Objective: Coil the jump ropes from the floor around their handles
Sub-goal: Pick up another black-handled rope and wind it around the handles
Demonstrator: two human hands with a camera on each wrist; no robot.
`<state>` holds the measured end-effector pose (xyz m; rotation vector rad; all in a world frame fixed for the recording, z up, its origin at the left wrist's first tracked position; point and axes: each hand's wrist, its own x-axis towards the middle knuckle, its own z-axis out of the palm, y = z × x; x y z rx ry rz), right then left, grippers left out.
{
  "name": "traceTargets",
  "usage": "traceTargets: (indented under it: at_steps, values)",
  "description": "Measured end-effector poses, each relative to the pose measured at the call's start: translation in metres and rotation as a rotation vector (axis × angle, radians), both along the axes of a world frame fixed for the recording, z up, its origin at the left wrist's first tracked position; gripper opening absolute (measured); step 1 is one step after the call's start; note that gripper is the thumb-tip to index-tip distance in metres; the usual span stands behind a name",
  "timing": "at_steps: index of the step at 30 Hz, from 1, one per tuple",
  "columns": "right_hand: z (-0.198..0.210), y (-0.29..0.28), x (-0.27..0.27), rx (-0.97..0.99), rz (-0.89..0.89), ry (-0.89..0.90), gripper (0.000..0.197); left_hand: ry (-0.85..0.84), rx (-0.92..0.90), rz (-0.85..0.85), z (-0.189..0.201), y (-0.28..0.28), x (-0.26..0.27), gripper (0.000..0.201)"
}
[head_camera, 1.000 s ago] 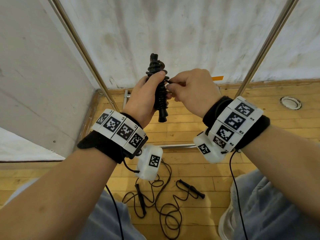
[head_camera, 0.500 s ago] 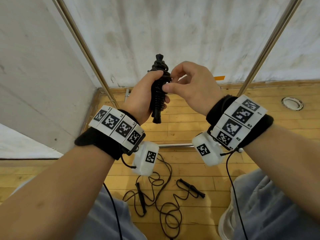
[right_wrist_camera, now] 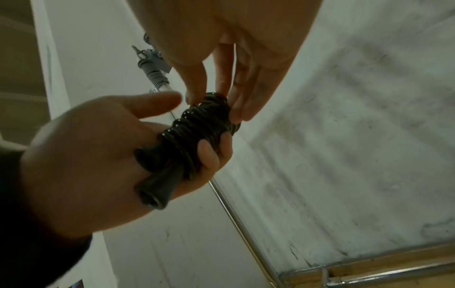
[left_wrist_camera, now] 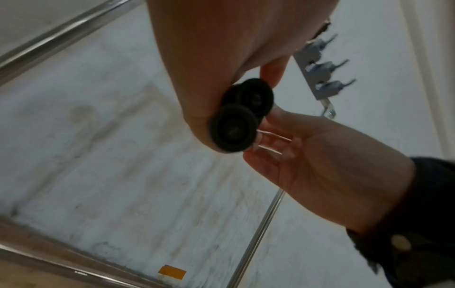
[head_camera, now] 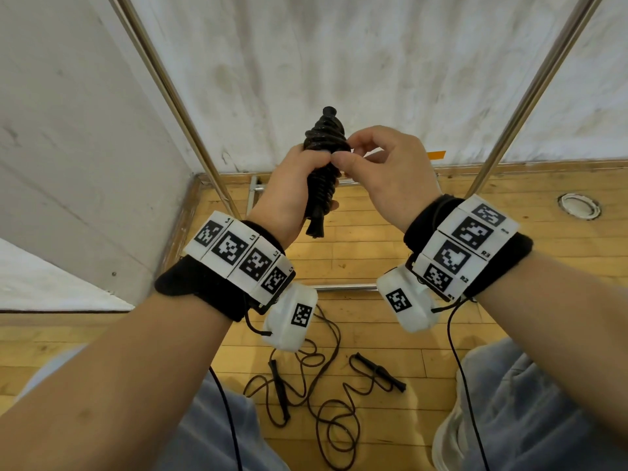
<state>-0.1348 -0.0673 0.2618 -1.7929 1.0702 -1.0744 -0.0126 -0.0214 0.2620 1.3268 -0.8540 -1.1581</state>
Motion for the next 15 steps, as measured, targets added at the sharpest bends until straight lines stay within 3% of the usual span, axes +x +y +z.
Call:
traceTargets:
  at_steps: [2,6,10,15]
  values:
    - [0.0002,-0.0011,0.0008,0.016,-0.002,0.004,0.015,-0.130,-0.037,-0.036,-0.0024,0.0016,0.0016,0.059]
    - [0.0001,-0.0017,0.0007,0.011,-0.001,0.007,0.015,-0.492,-0.168,-0.029,-0.0083,0.0048,0.0025,0.030]
    - [0.0025,-0.0063,-0.0012,-0.155,0.008,0.087,0.015,-0.575,-0.233,-0.005,-0.0097,0.0030,0.0048,0.036]
    - [0.0073,-0.0098,-0.0064,-0.381,0.022,0.348,0.011,-0.714,-0.250,-0.020,-0.0108,0.0040,0.0044,0.046]
